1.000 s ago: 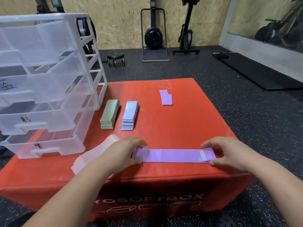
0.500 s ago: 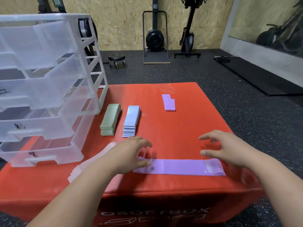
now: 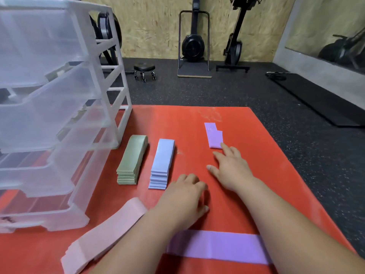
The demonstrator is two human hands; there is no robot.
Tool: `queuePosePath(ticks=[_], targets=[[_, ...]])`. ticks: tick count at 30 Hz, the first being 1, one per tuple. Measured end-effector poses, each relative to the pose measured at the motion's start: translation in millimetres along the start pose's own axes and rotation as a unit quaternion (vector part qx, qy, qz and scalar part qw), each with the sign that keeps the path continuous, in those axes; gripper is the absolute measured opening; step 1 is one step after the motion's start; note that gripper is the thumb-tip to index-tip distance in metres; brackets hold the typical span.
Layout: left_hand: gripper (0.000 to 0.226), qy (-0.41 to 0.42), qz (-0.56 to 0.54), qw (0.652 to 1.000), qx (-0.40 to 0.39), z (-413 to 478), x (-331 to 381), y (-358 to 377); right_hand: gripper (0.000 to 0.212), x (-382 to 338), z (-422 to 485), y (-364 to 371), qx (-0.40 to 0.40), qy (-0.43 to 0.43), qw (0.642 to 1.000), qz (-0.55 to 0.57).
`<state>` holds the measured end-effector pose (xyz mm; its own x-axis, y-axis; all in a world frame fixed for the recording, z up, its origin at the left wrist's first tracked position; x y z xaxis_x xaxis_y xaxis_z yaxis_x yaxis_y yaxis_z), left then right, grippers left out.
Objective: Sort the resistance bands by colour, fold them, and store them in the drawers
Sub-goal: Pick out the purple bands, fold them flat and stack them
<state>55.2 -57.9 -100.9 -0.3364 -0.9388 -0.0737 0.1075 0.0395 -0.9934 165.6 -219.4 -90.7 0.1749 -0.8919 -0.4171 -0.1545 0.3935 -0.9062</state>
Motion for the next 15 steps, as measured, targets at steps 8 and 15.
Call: queuePosePath(ticks=[8, 15], targets=[[0.049, -0.011, -0.004, 1.0, -0.01, 5, 0, -6, 0.047, -2, 26, -11, 0.03, -0.046, 0.998, -0.04], [0.054, -0.032, -0.039, 0.998, -0.04, -1, 5, -17, 0.039, 31, -66, -39, 0.076, -0.105, 0.991, -0.025]])
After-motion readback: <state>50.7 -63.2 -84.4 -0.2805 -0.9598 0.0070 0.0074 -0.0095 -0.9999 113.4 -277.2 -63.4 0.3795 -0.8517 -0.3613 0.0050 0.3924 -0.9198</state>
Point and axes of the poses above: each hand's wrist, its own z-axis towards the middle knuckle, its own y-axis out of the palm, x = y × z, the point moved 3 cm from there along z, towards the middle knuckle, and after that the axes turned 15 degrees about z, right-handed, at the moved point
